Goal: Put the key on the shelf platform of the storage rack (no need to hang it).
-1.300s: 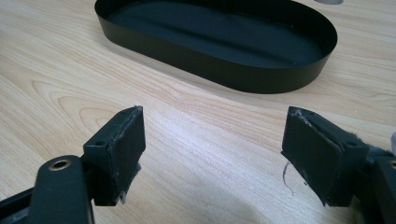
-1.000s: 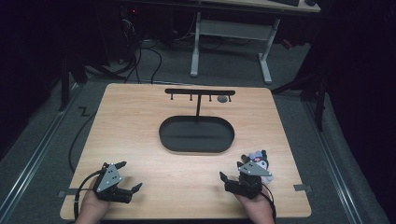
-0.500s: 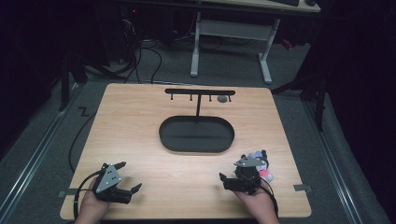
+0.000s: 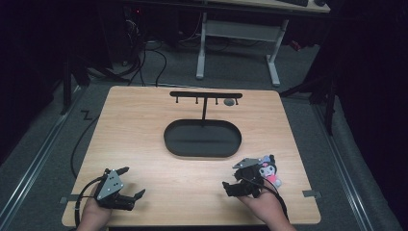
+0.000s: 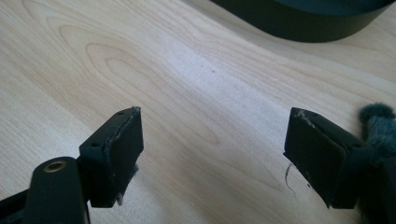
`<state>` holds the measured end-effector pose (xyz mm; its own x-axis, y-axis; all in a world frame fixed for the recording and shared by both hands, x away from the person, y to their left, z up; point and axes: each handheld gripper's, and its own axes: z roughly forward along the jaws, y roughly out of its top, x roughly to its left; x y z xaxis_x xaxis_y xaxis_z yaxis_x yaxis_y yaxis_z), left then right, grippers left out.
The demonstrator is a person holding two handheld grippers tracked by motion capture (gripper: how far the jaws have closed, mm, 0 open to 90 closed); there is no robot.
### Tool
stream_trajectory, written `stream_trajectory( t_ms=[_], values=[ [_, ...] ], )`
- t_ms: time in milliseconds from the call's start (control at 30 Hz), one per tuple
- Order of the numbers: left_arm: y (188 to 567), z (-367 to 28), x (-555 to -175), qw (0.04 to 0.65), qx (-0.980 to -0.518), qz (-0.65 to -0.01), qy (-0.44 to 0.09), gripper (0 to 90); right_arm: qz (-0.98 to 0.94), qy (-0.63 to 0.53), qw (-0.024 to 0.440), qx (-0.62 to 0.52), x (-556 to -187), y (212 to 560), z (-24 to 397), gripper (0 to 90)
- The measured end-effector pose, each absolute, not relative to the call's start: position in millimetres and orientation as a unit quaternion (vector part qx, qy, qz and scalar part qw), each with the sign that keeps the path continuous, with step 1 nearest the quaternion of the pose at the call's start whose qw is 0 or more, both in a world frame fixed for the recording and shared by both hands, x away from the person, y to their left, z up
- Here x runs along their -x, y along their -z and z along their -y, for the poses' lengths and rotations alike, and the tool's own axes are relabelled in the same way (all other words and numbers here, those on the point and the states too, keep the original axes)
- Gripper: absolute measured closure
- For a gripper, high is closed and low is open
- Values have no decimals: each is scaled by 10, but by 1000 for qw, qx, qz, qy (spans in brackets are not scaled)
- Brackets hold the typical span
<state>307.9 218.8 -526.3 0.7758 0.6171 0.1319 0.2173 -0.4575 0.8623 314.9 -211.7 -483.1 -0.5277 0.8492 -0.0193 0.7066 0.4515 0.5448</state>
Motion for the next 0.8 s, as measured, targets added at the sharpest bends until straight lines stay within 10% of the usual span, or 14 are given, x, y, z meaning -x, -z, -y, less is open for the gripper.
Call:
stream_trajectory(
  t_ms=[800],
  values=[
    [5248, -2180, -3093, 460, -822, -253, -220, 48, -863, -174, 91, -465, -3255, 4725, 2067, 183]
  ],
)
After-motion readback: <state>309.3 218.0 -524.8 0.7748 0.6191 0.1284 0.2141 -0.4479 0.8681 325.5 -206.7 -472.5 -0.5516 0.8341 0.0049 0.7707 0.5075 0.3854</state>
